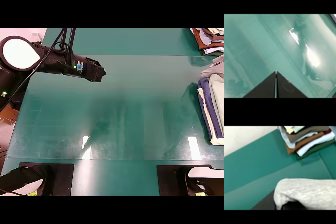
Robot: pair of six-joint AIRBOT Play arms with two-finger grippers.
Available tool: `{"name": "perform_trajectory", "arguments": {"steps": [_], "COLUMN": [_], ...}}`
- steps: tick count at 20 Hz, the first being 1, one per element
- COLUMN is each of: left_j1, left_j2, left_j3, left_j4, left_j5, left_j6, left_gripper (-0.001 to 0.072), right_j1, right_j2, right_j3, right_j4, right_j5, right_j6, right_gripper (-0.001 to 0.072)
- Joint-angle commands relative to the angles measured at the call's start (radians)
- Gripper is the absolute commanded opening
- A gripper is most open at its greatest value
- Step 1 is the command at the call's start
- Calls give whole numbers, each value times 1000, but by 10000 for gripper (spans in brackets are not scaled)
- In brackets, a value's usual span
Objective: Fold the shirts.
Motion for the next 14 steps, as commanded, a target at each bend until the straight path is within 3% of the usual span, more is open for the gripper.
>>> {"name": "perform_trajectory", "arguments": {"steps": [1,6,13,14], "left_j1": [0,0,0,0], "left_j2": [0,0,0,0], "left_j3": [0,0,0,0], "left_j4": [0,0,0,0], "left_j5": [-28,-47,-47,-47], "left_j6": [2,2,10,10], "left_gripper": [20,19,20,19], "right_j1": [-47,-171,-280,-293], "right_j2": [48,237,514,543], "right_j3": [-5,-280,-683,-721], "right_j4": [-87,-110,-434,-463], "right_j5": [118,137,200,201], "right_j6": [3,-3,-10,-10], "right_gripper": [11,12,18,75]}}
